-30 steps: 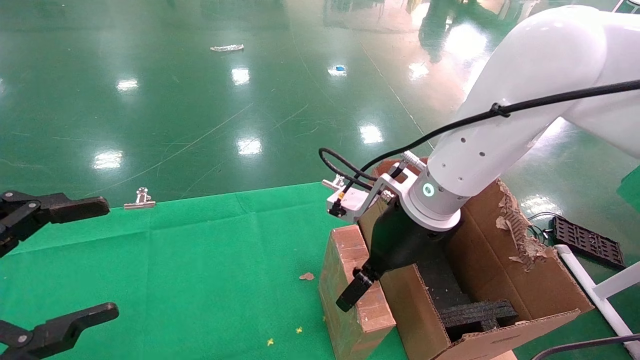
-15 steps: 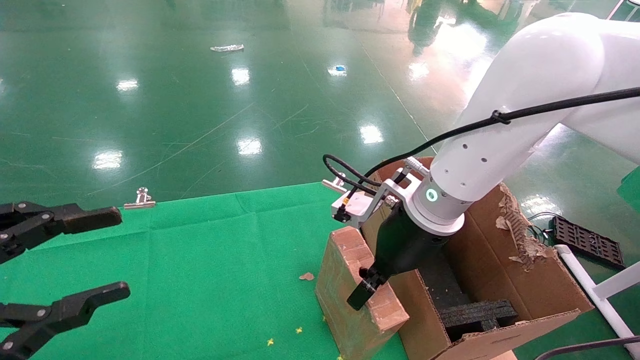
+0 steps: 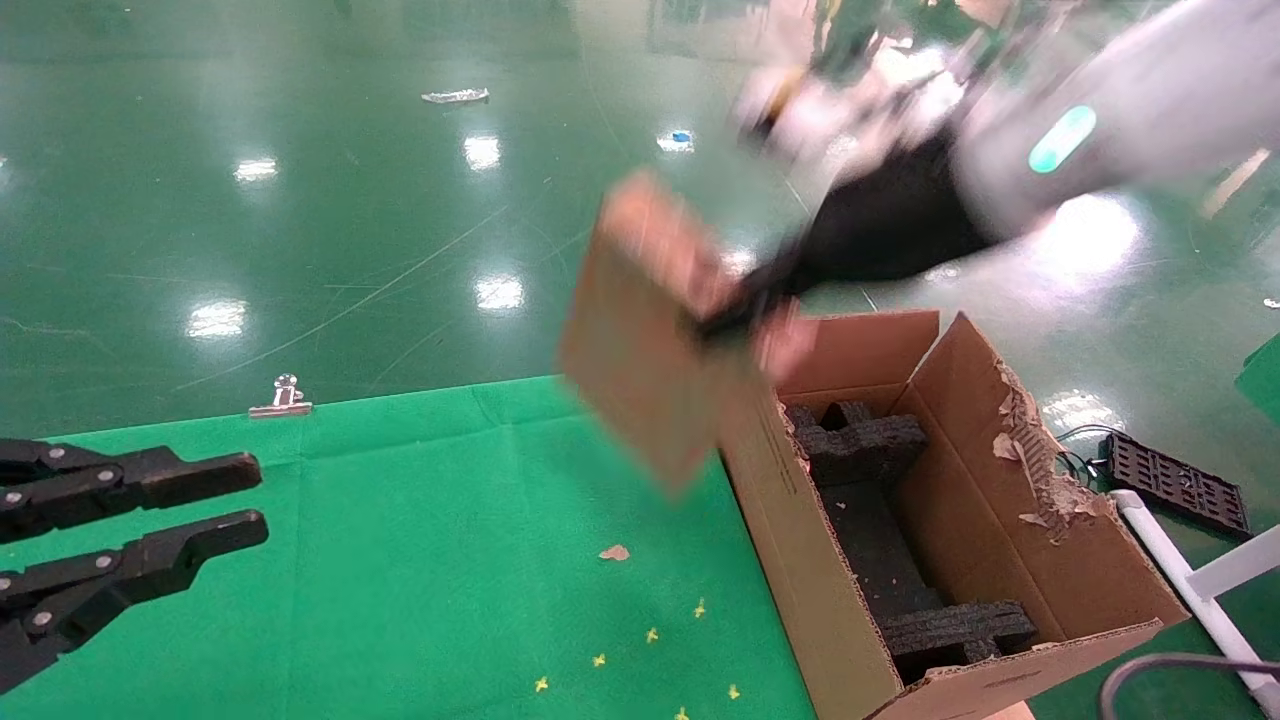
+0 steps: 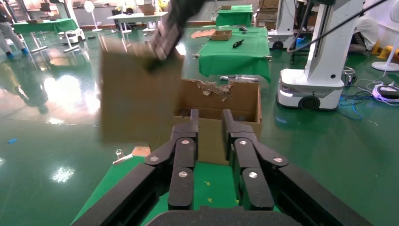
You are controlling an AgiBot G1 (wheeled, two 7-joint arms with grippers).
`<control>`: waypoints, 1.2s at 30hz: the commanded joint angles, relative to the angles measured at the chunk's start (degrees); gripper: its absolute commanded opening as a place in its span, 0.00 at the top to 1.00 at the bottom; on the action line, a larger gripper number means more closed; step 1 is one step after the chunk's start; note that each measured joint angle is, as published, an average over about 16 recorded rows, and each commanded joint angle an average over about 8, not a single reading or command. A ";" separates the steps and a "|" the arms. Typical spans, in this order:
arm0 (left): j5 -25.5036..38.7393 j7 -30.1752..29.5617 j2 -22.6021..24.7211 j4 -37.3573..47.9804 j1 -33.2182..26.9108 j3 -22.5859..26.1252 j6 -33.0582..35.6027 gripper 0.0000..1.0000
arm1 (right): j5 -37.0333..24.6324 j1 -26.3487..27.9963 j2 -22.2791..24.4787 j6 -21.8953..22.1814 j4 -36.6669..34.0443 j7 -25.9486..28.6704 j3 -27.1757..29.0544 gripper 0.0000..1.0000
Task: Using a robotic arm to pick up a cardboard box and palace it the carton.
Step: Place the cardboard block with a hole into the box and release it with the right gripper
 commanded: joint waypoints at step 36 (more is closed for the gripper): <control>-0.09 0.07 -0.05 0.00 -0.03 0.13 -0.06 0.00 | -12.65 -2.86 5.61 -6.12 -31.84 -3.75 -6.13 1.00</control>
